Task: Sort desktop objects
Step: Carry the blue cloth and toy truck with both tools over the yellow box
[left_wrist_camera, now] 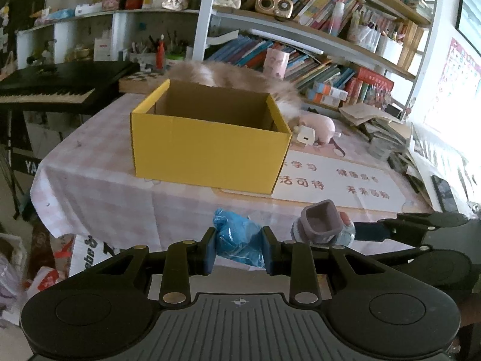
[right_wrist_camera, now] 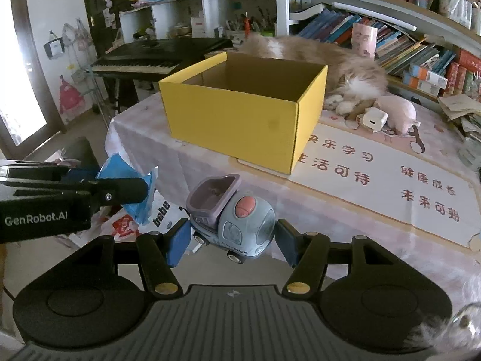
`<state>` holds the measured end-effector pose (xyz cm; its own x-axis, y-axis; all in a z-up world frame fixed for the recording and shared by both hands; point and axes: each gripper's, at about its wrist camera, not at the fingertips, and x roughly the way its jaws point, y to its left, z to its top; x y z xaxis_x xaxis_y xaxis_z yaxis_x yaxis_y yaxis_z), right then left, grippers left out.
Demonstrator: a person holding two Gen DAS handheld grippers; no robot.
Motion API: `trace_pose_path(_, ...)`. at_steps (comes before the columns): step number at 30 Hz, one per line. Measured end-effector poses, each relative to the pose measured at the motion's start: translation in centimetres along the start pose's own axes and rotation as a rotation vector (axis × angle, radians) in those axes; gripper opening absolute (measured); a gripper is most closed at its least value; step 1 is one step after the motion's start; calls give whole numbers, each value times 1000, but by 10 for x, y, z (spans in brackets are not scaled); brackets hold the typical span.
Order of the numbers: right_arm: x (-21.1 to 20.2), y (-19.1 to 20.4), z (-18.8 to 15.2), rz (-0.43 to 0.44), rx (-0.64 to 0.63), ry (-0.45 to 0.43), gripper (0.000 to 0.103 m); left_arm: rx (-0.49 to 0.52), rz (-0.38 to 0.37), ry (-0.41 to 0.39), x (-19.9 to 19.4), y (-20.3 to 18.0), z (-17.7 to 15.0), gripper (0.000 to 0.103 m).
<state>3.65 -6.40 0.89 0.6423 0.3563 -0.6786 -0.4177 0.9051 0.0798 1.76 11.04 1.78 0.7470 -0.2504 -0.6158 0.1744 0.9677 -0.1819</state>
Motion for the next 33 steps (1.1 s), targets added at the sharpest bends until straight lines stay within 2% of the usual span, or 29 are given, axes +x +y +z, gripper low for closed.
trace_pose_path(13, 11, 15, 6, 16, -37, 42, 59, -30, -25, 14, 6, 12, 1, 29)
trace_pose_path(19, 23, 10, 23, 15, -64, 29, 59, -44, 16, -27, 14, 21, 14, 29)
trace_pose_path(25, 39, -2, 60, 42, -58, -14, 59, -48, 51, -78, 29, 28, 46, 29)
trace_pose_path(33, 58, -37, 131, 49, -68, -113, 59, -49, 72, -180, 62, 33, 104, 29)
